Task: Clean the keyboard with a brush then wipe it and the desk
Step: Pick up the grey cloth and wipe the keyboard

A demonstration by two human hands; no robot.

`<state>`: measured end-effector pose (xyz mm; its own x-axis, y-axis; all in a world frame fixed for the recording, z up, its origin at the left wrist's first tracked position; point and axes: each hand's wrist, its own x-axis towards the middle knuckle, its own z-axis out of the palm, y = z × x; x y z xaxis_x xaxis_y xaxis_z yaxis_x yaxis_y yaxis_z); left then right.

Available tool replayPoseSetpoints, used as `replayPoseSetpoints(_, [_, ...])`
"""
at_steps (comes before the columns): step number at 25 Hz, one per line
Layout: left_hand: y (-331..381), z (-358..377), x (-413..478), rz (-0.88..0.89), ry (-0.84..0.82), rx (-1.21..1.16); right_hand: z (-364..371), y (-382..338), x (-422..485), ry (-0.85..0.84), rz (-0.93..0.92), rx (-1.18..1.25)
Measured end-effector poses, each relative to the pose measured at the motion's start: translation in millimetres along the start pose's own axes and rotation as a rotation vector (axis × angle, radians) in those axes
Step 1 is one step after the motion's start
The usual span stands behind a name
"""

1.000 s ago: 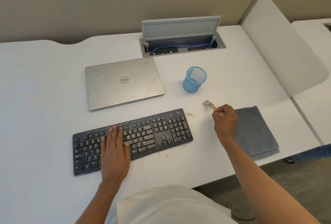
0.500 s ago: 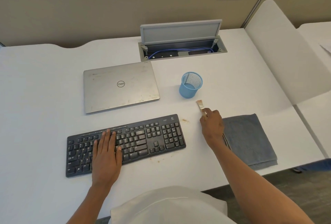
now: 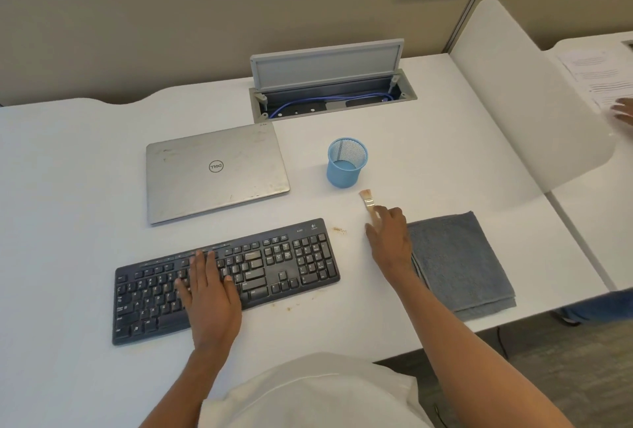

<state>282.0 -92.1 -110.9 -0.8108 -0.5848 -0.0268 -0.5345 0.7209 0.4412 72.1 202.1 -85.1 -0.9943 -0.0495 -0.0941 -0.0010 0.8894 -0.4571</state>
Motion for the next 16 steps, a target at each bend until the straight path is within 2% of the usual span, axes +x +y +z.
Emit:
replayPoseSetpoints(3, [44, 11, 1, 0.154, -0.032, -0.011, -8, 19, -19, 0.126, -0.041, 0.114])
replayPoseSetpoints(6, [95, 24, 0, 0.274, -0.130, -0.084, -21, 52, -38, 0.257, -0.079, 0.186])
replayPoseSetpoints(9, [150, 35, -11, 0.463, -0.266, -0.147, -39, 95, -48, 0.336, -0.011, 0.182])
replayPoseSetpoints(11, [185, 46, -24, 0.585, -0.415, -0.196, -51, 128, -51, 0.364, 0.058, 0.155])
replayPoseSetpoints(13, [223, 61, -37, 0.563, -0.592, -0.277, -65, 157, -50, 0.341, 0.160, 0.136])
replayPoseSetpoints(16, [278, 72, -51, 0.300, -0.742, -0.392, -86, 184, -44, 0.228, 0.238, 0.108])
